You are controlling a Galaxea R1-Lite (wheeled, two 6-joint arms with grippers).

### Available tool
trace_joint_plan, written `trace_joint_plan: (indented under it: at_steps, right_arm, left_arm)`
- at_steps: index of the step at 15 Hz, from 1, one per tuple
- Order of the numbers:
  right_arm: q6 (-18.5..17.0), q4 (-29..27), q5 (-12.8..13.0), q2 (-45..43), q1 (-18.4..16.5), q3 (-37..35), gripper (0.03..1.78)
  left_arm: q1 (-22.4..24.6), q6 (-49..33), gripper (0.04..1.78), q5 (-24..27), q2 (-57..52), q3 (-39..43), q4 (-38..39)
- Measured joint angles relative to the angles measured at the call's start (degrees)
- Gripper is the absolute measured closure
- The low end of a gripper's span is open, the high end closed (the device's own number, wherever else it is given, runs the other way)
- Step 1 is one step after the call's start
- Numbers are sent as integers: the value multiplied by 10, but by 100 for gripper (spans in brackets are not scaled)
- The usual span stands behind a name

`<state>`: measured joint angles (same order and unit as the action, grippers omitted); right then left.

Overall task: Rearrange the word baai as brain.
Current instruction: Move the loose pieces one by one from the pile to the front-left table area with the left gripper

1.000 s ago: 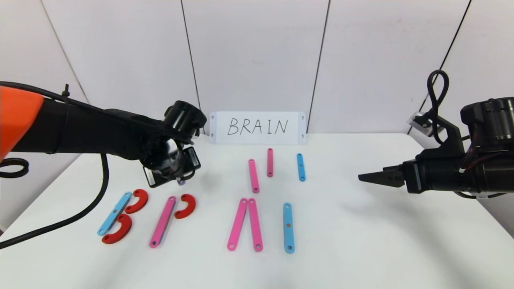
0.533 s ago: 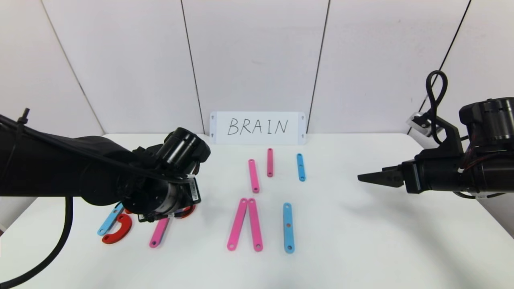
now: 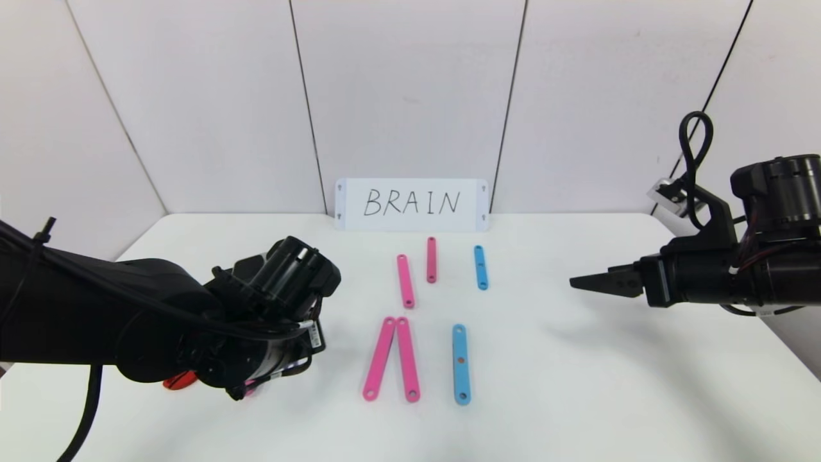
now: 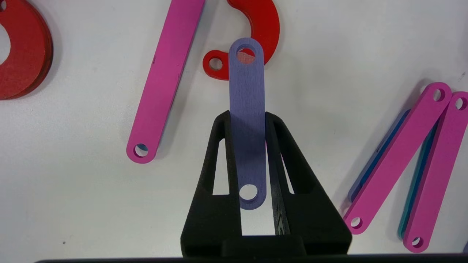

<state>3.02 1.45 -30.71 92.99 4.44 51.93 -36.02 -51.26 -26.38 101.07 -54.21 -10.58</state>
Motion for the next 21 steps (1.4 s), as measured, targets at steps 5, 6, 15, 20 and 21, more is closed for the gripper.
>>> trace_joint_plan:
  at_steps: [5,6,15,20,21]
  right_arm:
    - [1,0,1,3,1,-1,7]
    - [1,0,1,3,2,-1,7]
    - [3,0,4,3,3,-3,7]
    - [3,0,5,2,3,-4,7]
    - [3,0,5,1,2,-4,7]
  left_arm:
    - [-5,-47,155,-25,2,8,-1]
    - [-5,-56,155,-28,2,9,-2]
    - [-15,-79,155,-31,13,33,0]
    - [-24,-115,155,-40,18,34,-4]
    - [-25,-126,155,-44,19,35,-4]
